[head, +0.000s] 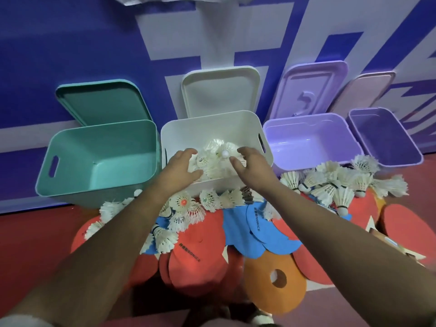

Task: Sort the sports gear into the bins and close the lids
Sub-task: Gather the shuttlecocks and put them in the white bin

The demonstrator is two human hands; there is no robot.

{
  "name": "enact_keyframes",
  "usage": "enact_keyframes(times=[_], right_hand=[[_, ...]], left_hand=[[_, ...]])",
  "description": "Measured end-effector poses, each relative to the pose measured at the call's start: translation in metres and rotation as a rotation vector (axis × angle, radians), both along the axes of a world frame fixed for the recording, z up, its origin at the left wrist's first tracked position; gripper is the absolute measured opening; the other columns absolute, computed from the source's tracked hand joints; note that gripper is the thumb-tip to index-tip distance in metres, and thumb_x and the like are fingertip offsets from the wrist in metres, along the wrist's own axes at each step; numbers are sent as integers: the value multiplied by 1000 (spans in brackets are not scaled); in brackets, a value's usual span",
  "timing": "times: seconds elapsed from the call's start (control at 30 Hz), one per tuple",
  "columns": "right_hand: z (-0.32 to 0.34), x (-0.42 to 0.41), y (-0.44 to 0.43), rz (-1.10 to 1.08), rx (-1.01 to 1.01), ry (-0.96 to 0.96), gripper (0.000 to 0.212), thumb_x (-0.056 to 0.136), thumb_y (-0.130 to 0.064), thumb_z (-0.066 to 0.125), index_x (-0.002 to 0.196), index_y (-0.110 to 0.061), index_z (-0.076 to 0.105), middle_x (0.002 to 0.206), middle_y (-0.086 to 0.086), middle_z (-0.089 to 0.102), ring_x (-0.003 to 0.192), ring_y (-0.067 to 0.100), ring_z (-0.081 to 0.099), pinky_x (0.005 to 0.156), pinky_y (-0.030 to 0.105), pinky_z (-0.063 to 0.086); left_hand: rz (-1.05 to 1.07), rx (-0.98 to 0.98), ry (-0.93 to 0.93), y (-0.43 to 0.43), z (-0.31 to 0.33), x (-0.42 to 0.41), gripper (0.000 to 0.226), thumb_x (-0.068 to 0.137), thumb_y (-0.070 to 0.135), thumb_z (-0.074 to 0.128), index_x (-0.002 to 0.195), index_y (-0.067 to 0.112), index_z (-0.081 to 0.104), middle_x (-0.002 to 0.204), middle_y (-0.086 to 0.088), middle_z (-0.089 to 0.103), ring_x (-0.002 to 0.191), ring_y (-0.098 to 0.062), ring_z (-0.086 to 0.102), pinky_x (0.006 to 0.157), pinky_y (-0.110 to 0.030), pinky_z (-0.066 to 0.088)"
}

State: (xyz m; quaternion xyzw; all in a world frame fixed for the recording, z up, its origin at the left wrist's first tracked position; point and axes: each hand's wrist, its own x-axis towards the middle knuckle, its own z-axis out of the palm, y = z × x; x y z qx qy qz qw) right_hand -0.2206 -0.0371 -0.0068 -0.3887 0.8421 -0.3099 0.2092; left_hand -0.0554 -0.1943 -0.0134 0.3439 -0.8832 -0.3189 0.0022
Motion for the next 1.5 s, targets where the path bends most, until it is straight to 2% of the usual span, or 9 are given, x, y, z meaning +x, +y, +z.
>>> enact_keyframes(times=[0.17, 0.27, 0.4, 0.6, 0.9, 1.03, 1.1, 1.33, 1.5], right_hand=[[6, -8, 64, -15, -103, -4, 34, 97, -32, 53, 122, -10, 58, 121, 7, 53, 104, 18, 58, 93, 34, 47], [-10, -18, 95, -31, -44, 17, 29, 95, -26, 57, 117, -8, 59, 114, 8, 54, 98, 21, 58, 84, 30, 44], [-43, -30, 124, -81, 77, 47, 32, 90, -22, 60, 118, -6, 59, 112, 13, 54, 104, 28, 55, 82, 30, 39], [-70, -31, 140, 79, 220, 32, 50, 88, -27, 62, 134, -9, 51, 127, 12, 48, 115, 30, 52, 93, 36, 43], [-98, -31, 126, 161, 371, 70, 29, 95, -16, 50, 123, -11, 57, 125, 14, 49, 110, 35, 52, 87, 35, 46], [-101, -39, 134, 181, 307, 170, 38, 81, -7, 60, 119, -13, 61, 111, 11, 56, 90, 36, 62, 67, 34, 46], [-99, -42, 137, 128, 250, 186, 33, 79, -1, 56, 110, -10, 65, 99, 11, 59, 81, 36, 62, 61, 36, 46], [-70, -53, 134, -128, -142, 62, 13, 86, -3, 49, 83, 0, 62, 76, 14, 62, 70, 29, 56, 63, 39, 46], [-44, -62, 128, -302, -249, -117, 18, 87, -11, 45, 87, -6, 62, 66, 10, 60, 62, 28, 57, 61, 38, 46]], left_hand=[[60, 30, 276, 62, 8, 11, 17, 89, 18, 65, 105, 20, 61, 100, 7, 51, 89, 2, 53, 80, -8, 40], [31, 79, 210, 94, -12, 8, 11, 88, 16, 65, 98, 19, 64, 95, 5, 57, 83, 0, 55, 77, -20, 46], [16, 69, 90, 127, -41, -10, 27, 87, 20, 67, 112, 14, 61, 110, -1, 55, 101, -14, 55, 86, -27, 45], [-38, -62, -172, 139, -73, -49, 69, 86, 18, 65, 146, 12, 30, 142, -11, 39, 130, -27, 40, 106, -36, 38], [-62, -294, -85, 130, -109, -52, 51, 63, -7, 71, 113, 5, 64, 113, -14, 50, 106, -31, 48, 88, -43, 49], [-51, -259, -154, 139, -116, -47, 58, 69, -3, 71, 123, 13, 56, 129, -21, 44, 117, -37, 47, 95, -43, 48], [-46, -277, -189, 142, -116, -47, 57, 74, -2, 66, 126, 16, 51, 118, -16, 52, 109, -35, 52, 91, -40, 44], [-68, -173, -6, 134, -95, -42, 47, 81, 15, 73, 123, 15, 51, 120, -4, 57, 90, -21, 54, 84, -36, 46], [50, 0, 165, 137, -79, -26, 55, 85, 15, 72, 134, 19, 49, 129, 5, 48, 99, -9, 52, 77, -3, 37]])
